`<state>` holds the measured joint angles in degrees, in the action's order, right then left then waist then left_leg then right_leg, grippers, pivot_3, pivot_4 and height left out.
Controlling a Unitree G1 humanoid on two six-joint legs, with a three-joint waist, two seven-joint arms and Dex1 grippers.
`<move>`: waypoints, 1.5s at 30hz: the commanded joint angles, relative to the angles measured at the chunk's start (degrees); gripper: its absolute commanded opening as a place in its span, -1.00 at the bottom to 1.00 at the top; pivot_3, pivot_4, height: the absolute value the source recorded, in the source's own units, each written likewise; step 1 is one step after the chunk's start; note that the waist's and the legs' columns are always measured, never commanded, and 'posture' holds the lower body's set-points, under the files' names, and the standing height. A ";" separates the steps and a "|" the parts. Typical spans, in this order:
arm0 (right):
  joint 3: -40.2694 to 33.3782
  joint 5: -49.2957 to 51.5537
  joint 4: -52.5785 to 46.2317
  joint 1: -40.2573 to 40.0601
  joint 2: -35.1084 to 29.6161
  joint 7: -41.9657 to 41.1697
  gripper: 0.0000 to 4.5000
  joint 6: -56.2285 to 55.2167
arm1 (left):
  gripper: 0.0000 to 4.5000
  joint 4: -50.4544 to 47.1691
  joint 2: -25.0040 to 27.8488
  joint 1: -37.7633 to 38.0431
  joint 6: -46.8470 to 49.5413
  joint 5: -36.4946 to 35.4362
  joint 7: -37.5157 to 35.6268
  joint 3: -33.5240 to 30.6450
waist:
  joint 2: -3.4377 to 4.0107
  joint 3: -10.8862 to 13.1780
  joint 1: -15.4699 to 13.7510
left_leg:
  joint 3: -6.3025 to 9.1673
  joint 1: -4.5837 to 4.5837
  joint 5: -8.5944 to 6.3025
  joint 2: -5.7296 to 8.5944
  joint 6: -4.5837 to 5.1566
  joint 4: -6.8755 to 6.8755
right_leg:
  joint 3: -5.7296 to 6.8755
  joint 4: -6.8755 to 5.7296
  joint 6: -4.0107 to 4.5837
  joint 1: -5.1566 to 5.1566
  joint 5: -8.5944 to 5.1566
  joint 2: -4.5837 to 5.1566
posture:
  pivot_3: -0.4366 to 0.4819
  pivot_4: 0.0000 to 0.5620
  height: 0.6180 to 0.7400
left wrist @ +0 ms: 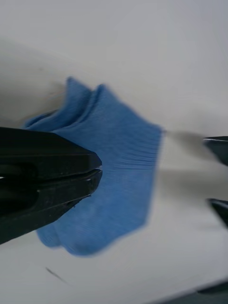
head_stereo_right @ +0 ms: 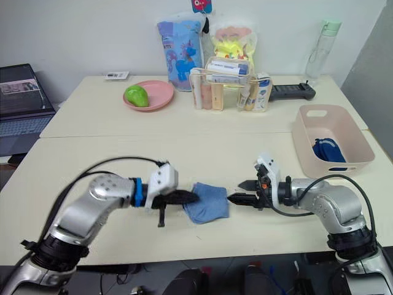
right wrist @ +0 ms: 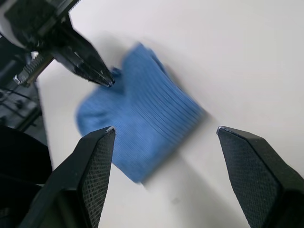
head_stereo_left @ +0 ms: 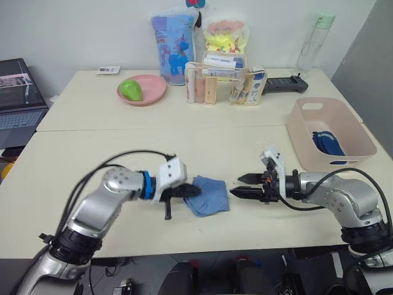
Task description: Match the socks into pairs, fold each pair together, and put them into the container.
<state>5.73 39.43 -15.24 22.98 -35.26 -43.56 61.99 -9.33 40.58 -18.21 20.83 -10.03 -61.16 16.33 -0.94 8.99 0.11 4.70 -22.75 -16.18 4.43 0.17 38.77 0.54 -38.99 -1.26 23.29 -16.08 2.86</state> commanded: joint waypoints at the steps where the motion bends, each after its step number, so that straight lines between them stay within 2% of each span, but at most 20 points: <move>1: -0.50 1.27 -1.68 -0.32 0.49 1.15 0.63 2.82 | -1.00 4.08 0.28 1.72 -6.55 4.25 1.11 1.27 | -0.01 0.00 -0.07 | 0.00 0.00 0.00 0.00 0.01 0.00 | 0.01 0.01 0.00 0.00 0.00 0.00 | -0.05 -0.47 1.00; 6: 0.63 1.09 0.82 -0.62 3.95 2.92 0.63 5.78 | -1.00 6.25 0.41 2.82 -8.40 5.26 1.43 1.38 | 0.04 -0.04 -0.06 | 0.01 0.04 -0.12 0.01 0.21 0.00 | 0.00 0.02 0.00 -0.06 0.00 0.02 | -0.05 -0.47 1.00; 18: 0.24 1.30 13.36 6.27 19.39 6.57 0.63 9.87 | -1.00 5.66 0.72 3.22 -8.40 4.91 2.26 0.34 | 0.17 -0.16 0.10 | 0.00 0.15 -0.13 0.01 0.22 -0.01 | -0.01 -0.03 0.00 -0.09 0.00 0.00 | -0.05 -0.47 1.00; 22: 0.54 0.85 14.26 6.72 20.82 6.63 0.63 9.76 | -1.00 4.94 0.62 3.47 -7.33 3.92 2.73 -0.52 | 0.18 -0.16 0.21 | 0.01 0.15 -0.13 0.02 0.22 -0.01 | 0.00 -0.04 0.00 -0.08 0.00 -0.01 | -0.05 -0.47 1.00; 25: 1.46 -0.37 14.31 6.48 20.23 6.12 0.36 8.56 | -1.00 4.64 0.53 3.65 -7.37 3.79 2.80 -0.70 | 0.19 -0.16 0.26 | 0.01 0.16 -0.13 0.01 0.22 -0.01 | 0.00 -0.04 0.00 -0.08 0.00 -0.01 | -0.05 -0.47 1.00; 30: 0.73 -0.44 14.07 5.97 20.58 6.50 -0.42 7.99 | -1.00 4.00 -0.38 3.70 -7.19 1.80 2.79 -2.25 | 0.19 -0.16 0.34 | 0.01 0.15 -0.13 0.01 0.22 -0.03 | 0.00 -0.04 0.00 -0.07 0.00 -0.01 | -0.05 -0.47 1.00; 32: 0.05 -0.36 13.04 5.47 19.98 6.81 -0.75 7.90 | -1.00 2.34 -1.07 3.32 -5.86 -1.67 1.68 -3.92 | 0.19 -0.16 0.35 | 0.01 0.15 -0.13 0.01 0.22 -0.03 | 0.00 -0.04 0.00 -0.07 0.00 -0.01 | -0.05 -0.47 1.00; 33: -0.74 -0.23 12.59 5.31 19.70 7.20 -0.92 7.98 | -0.92 1.29 -1.26 3.00 -4.66 -3.59 1.17 -4.89 | 0.19 -0.16 0.36 | 0.01 0.15 -0.13 0.01 0.23 -0.03 | 0.00 -0.04 0.00 -0.07 0.00 -0.01 | -0.05 -0.47 1.00; 34: -1.84 0.10 11.57 5.09 19.05 7.48 -1.00 8.12 | -0.83 -0.24 -1.37 2.54 -2.52 -6.38 0.42 -6.17 | 0.19 -0.16 0.37 | 0.01 0.14 -0.13 0.01 0.23 -0.02 | 0.00 -0.04 0.00 -0.07 0.00 -0.01 | -0.05 -0.47 1.00; 37: -5.84 1.86 8.15 4.89 17.69 8.74 -1.00 9.17 | -0.48 -3.55 -1.34 0.47 4.19 -13.23 -0.51 -9.69 | 0.18 -0.14 0.14 | 0.04 0.02 -0.13 0.02 0.22 0.01 | 0.03 -0.02 -0.01 -0.01 0.00 -0.01 | -0.05 -0.47 1.00; 38: -9.19 3.24 5.33 5.17 16.78 10.16 -1.00 10.67 | -0.48 -4.38 -0.65 -1.46 6.82 -15.41 -1.33 -10.66 | 0.18 -0.14 0.11 | 0.04 0.01 -0.12 0.02 0.22 0.02 | 0.03 -0.01 -0.01 0.00 0.00 -0.01 | -0.05 -0.47 1.00; 39: -13.08 4.24 1.66 5.87 14.91 11.56 -1.00 11.40 | -0.30 -4.82 -0.76 -4.51 9.18 -17.26 -1.49 -11.40 | 0.22 -0.06 0.14 | 0.02 0.02 -0.11 0.03 0.20 0.02 | 0.01 0.00 -0.01 0.00 0.00 0.00 | -0.05 -0.47 1.00; 40: -15.82 4.93 -1.03 6.26 13.66 12.63 -1.00 11.96 | -0.23 -5.19 -0.86 -6.60 10.89 -18.56 -1.47 -11.83 | 0.22 0.02 -0.21 | 0.05 -0.06 -0.11 0.02 0.19 0.02 | 0.04 -0.04 -0.01 0.05 0.00 -0.01 | -0.05 -0.47 1.00; 45: -23.77 3.52 -7.04 10.38 3.32 15.89 -1.00 10.92 | 0.47 -5.04 -8.25 -18.51 16.81 -23.62 3.98 -12.43 | 0.15 -0.01 -0.18 | 0.06 -0.11 -0.06 0.09 0.10 0.09 | 0.06 0.07 -0.07 0.01 0.02 0.01 | -0.05 -0.47 1.00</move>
<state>-15.53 42.55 -20.03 32.13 -30.38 -28.34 73.69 -13.02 34.15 -35.02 36.17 -31.33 -58.98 4.23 -0.78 8.98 -0.07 4.75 -22.84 -16.21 4.51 0.21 38.85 0.61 -38.92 -1.34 23.27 -16.07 2.87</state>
